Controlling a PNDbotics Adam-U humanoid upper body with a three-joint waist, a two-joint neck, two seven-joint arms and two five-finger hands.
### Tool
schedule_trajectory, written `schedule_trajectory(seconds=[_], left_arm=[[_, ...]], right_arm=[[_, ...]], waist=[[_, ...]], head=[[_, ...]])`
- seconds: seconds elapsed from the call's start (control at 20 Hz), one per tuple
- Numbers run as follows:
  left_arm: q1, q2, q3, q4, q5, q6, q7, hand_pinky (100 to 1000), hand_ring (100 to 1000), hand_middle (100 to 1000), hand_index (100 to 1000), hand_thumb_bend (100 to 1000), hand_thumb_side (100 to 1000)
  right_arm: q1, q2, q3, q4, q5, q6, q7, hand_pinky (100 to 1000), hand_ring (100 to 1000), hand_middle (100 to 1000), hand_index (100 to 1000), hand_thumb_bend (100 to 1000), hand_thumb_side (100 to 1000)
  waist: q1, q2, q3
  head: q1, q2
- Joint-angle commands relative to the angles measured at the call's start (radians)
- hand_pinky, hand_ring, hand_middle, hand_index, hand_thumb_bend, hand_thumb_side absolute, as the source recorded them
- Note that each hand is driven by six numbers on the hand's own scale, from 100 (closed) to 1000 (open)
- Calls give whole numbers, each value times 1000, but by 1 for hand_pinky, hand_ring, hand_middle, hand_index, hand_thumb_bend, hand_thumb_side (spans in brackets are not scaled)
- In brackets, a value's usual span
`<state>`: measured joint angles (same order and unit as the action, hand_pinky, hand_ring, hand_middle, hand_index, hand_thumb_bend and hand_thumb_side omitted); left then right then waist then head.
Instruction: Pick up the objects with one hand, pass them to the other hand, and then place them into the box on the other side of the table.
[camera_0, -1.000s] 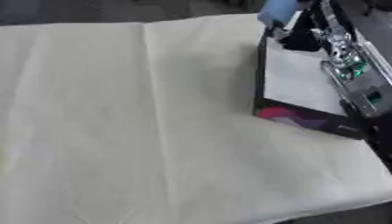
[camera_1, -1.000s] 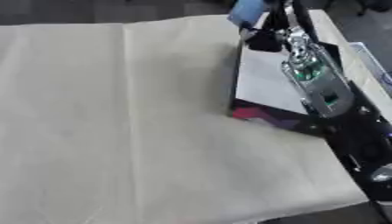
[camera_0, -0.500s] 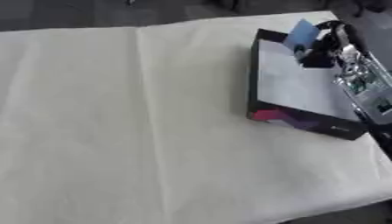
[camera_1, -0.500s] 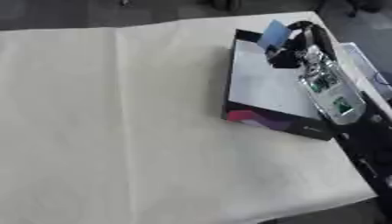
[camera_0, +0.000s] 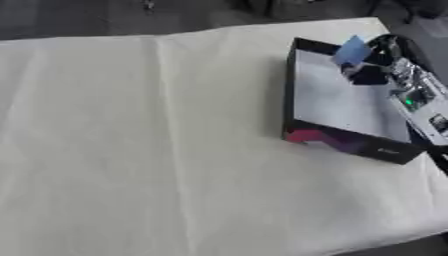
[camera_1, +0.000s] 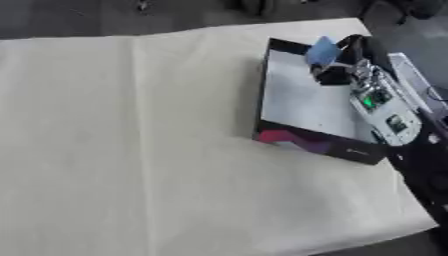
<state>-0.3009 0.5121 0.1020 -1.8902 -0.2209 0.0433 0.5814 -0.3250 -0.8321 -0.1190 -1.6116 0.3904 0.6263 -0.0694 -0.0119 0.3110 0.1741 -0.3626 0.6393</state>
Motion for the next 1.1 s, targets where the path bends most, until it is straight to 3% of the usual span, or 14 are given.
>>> schedule_trajectory(seconds=[0.05,0.3,0.4,0.45,0.5,0.55,0.6,0.8,0.95,1.1], left_arm=[[1,44,17,-14,-6,6,4,797,736,768,891,341,488],[6,54,24,-14,-8,13,11,797,735,767,890,343,481],[6,60,26,-16,-10,14,11,797,735,764,888,341,474],[6,66,28,-16,-13,16,11,796,733,760,886,347,464],[6,75,31,-15,-18,22,10,796,733,756,883,354,455],[5,90,34,-14,-23,31,3,798,734,753,883,367,445],[5,106,36,-12,-27,41,-8,802,738,754,885,379,437],[4,209,40,8,-8,107,-150,818,747,758,896,424,413],[-2,294,41,36,9,155,-295,831,760,767,910,470,398],[-14,371,26,80,40,199,-447,846,772,775,914,534,405]], right_arm=[[-2,-48,-31,-2,94,-7,51,858,819,815,945,603,333],[8,-46,-54,-25,160,4,79,857,821,830,965,575,294],[3,-41,-66,-51,158,11,61,844,808,814,952,507,226],[-2,-35,-73,-77,140,8,35,845,807,808,939,459,151],[-6,-25,-80,-115,92,-3,-8,842,797,800,927,345,146],[-10,-17,-82,-155,21,-22,-66,841,785,782,907,170,127],[-11,-12,-79,-188,-54,-45,-128,842,784,776,900,100,129],[-16,-6,-37,-286,-275,-151,-312,844,787,781,909,100,292],[-30,3,-10,-329,-325,-197,-370,840,782,776,908,172,269],[-50,19,11,-360,-342,-225,-394,834,767,760,892,175,235]], waist=[[1,-18,2],[2,-24,2],[3,-26,3],[4,-27,3],[5,-29,3],[7,-29,4],[9,-30,5],[20,-33,18],[24,-35,27],[24,-36,31]], head=[[12,-9],[38,-3],[49,-2],[57,-2],[67,-1],[81,0],[95,2],[147,15],[178,20],[204,22]])
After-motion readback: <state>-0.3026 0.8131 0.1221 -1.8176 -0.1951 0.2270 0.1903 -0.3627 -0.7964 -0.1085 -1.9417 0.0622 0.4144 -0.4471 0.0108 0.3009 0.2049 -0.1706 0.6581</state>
